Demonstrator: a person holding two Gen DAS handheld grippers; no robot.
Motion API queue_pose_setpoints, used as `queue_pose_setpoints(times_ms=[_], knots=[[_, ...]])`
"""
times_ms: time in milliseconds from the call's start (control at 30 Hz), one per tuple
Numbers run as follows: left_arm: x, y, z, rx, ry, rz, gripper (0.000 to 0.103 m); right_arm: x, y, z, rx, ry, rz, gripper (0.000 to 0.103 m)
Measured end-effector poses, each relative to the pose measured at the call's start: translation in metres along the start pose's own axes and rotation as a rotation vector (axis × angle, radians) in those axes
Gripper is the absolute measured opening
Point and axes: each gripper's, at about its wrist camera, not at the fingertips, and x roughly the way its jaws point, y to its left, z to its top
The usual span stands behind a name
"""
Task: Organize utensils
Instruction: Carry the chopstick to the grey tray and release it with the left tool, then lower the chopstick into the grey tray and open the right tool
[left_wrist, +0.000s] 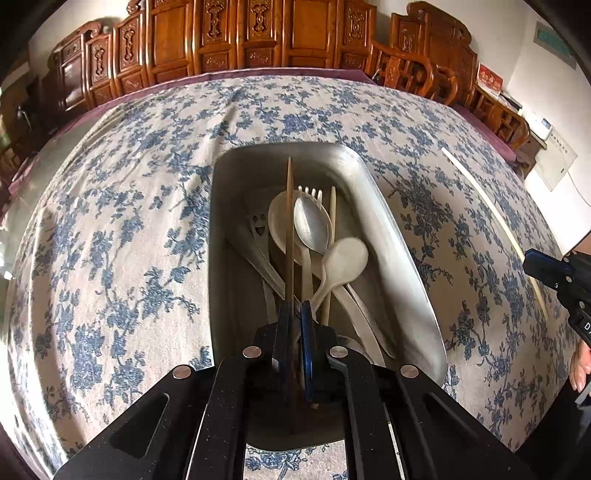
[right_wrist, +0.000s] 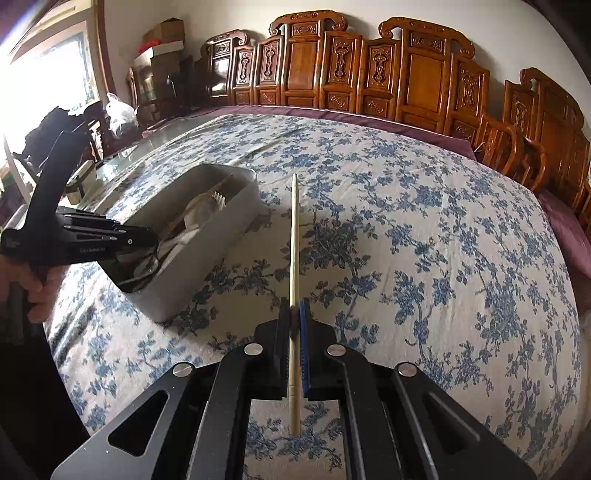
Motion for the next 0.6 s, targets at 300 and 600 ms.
queue_pose_setpoints(times_ms=[300,600], knots=[[-0.033,0.017,0.009,-0.023,-0.115,0.045,0.032,0.006,0.036,0.030,0.025,-0.022,0.064,0.006],[-0.047,0.056,0.017,-0.083,-0.160,0.107,0.035,0.034,0.076,0.061,0.066,-0.021,0.129,0.006]])
